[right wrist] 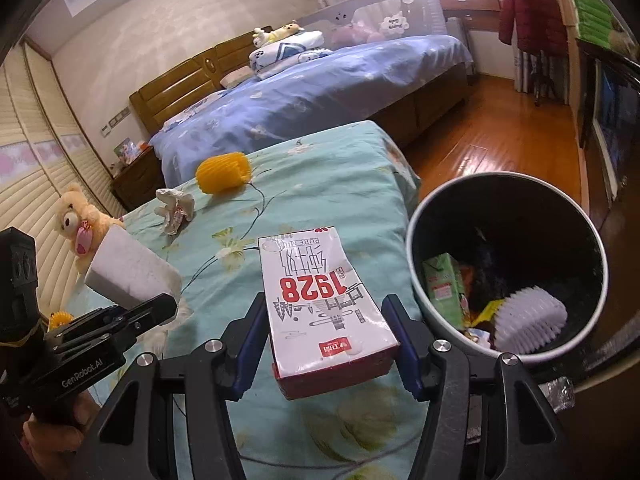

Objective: Collect trash

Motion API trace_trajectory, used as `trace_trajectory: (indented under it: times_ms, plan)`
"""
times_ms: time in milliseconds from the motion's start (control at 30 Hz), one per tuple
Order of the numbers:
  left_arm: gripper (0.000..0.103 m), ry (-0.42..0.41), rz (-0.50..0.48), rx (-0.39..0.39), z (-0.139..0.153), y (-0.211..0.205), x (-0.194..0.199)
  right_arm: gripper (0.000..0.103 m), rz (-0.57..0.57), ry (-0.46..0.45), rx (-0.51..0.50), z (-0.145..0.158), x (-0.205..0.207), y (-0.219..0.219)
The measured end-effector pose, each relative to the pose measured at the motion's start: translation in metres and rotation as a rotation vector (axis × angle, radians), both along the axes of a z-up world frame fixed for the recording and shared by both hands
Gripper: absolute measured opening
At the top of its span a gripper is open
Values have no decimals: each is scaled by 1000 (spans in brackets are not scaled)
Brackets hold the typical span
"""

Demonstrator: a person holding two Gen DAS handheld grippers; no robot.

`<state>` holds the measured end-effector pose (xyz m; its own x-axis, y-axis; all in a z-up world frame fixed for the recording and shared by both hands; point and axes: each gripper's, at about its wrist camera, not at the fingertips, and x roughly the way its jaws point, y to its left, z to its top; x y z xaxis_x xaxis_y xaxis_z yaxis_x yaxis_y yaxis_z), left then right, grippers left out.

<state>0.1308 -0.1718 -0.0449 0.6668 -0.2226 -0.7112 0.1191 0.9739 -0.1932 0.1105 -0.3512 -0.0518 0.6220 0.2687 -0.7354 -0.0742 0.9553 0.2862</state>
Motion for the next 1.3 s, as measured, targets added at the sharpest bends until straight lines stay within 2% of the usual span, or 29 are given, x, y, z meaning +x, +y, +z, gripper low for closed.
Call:
trace_trajectory:
  times_ms: [67, 100, 633, 1300]
  plan:
    - [31, 0, -13, 5, 0, -4, -2, 55, -3, -4, 2, 2, -2, -2]
    - [31, 0, -22, 9, 0, -8, -3, 51, -6, -4, 3, 2, -4, -3]
    - [30, 8, -104, 43, 0, -45, -7, 51, -54, -12, 36, 0, -17, -28]
    - [30, -1, -201, 65, 1, -90, 11, 51, -154, -24, 37, 7, -25, -79]
